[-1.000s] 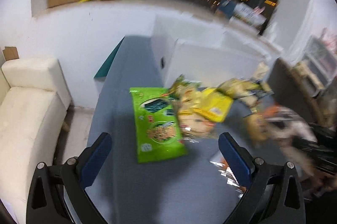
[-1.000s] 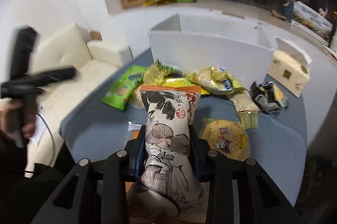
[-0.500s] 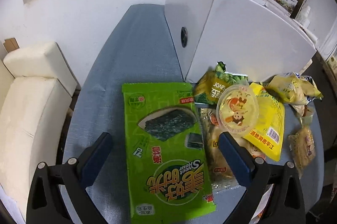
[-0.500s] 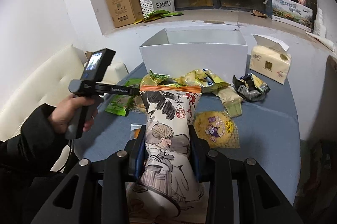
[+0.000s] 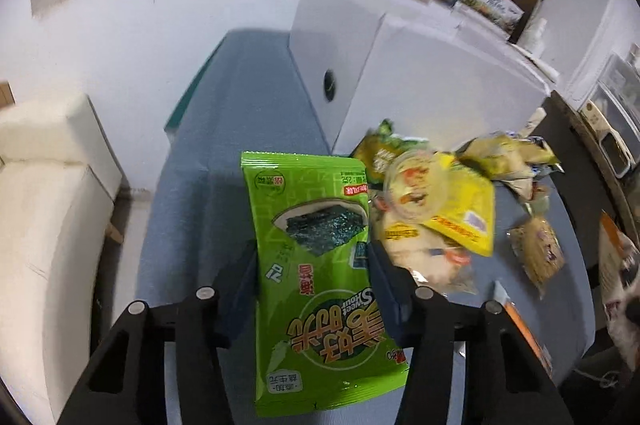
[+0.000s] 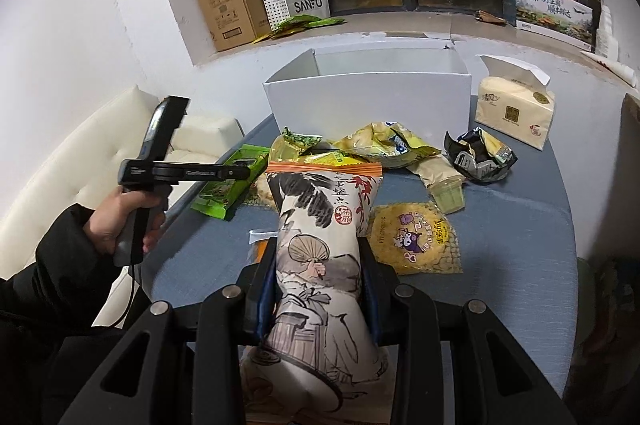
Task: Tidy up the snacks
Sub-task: 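Carry the green seaweed pack into the white box and release, then grasp the black-and-yellow chip bag with the right gripper, then grasp the yellow chip bag with the left gripper while right holds its bag, then drop both chip bags into the white box, opening both grippers, then grasp the small clear cup snack with the right gripper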
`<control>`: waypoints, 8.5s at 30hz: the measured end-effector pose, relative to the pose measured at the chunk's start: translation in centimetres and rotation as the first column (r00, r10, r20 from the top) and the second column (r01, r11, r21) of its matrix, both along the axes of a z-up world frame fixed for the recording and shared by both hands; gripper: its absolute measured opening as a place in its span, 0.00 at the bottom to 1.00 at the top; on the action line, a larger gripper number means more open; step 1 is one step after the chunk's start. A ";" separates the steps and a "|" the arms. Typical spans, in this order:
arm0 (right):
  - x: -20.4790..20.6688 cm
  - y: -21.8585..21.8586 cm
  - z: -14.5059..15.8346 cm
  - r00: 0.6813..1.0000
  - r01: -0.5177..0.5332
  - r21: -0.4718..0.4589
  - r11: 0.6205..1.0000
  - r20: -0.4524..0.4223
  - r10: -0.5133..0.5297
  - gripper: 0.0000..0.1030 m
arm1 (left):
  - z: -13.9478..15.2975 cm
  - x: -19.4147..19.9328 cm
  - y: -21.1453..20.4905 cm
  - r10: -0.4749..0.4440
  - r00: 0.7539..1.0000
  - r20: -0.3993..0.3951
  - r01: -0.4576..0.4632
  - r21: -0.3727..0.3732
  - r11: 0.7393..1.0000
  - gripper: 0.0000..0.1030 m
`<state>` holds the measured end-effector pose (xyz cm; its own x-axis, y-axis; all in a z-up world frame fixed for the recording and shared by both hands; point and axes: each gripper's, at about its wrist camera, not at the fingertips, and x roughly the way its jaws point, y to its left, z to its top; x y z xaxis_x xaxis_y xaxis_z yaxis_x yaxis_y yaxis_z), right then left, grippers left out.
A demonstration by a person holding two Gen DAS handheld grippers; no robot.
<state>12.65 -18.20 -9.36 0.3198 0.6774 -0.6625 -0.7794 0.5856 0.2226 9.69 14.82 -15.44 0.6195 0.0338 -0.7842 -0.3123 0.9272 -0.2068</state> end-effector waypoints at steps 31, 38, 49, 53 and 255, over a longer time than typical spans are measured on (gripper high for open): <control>27.3 13.6 6.2 0.964 0.265 -0.025 0.964 -0.020 -0.265 0.47 | 11.4 21.2 1.1 -0.009 0.986 0.168 0.004 0.027 1.000 1.00; 26.7 12.5 6.3 0.951 0.308 0.039 0.951 -0.008 -0.308 1.00 | 10.3 19.1 1.5 0.023 0.985 0.170 -0.032 0.049 0.998 1.00; 22.0 9.5 9.2 0.980 0.194 0.082 0.978 0.027 -0.197 1.00 | 14.9 9.8 -1.4 -0.068 0.944 0.324 0.029 0.123 0.992 1.00; 17.5 6.7 10.2 0.984 0.130 0.086 0.988 0.114 -0.139 1.00 | 16.2 4.6 -3.1 -0.114 0.912 0.394 0.066 0.134 0.989 1.00; 9.5 22.7 -7.1 0.990 -0.141 -0.208 0.968 -0.036 0.137 0.54 | 8.8 -13.7 -3.1 -0.010 0.934 0.357 -0.009 0.051 0.999 1.00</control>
<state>22.15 4.46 -16.45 0.2163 0.5599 -0.7998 -0.8529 0.5070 0.1242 -3.96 11.68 -6.65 0.8585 0.0672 -0.5083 -0.2261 0.9394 -0.2576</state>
